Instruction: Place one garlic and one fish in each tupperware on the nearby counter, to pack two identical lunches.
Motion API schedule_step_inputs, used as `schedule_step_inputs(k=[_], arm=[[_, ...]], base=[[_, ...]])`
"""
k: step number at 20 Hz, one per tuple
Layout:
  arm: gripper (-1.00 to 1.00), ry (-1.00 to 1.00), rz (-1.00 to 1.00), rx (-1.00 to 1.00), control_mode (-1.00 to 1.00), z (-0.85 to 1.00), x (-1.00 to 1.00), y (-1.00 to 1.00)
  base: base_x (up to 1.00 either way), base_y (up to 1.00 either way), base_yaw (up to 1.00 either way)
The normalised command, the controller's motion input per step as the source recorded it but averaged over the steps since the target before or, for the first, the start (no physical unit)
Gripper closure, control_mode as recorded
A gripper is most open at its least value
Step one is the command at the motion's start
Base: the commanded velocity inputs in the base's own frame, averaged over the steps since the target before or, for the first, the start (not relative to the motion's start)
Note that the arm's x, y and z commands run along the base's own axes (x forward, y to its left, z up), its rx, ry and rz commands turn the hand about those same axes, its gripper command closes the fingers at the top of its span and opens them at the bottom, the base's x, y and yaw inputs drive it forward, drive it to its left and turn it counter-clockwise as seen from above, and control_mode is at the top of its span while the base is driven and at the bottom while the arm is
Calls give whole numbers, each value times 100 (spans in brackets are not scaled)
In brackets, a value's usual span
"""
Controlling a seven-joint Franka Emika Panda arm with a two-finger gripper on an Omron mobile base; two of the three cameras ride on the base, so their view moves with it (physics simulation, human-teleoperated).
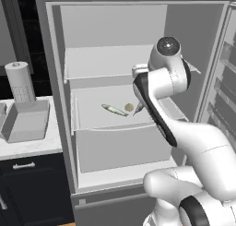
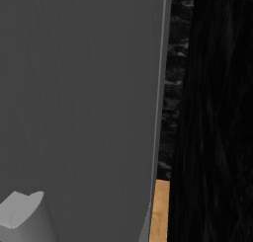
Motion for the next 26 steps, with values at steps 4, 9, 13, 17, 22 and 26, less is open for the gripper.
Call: schedule_step_inputs(k=[4,9,13,17,22,26], arm=[[100,0,0,0,-100,-40,-100,2],[100,0,0,0,100,0,0,0],[100,0,0,0,100,0,0,0],[100,0,0,0,100,0,0,0],[100,0,0,0,100,0,0,0],[100,0,0,0,100,0,0,0]], base=[[0,0,0],[-100,62,1],[-87,100,2],[-8,100,0],[86,100,-4],[100,100,-7]])
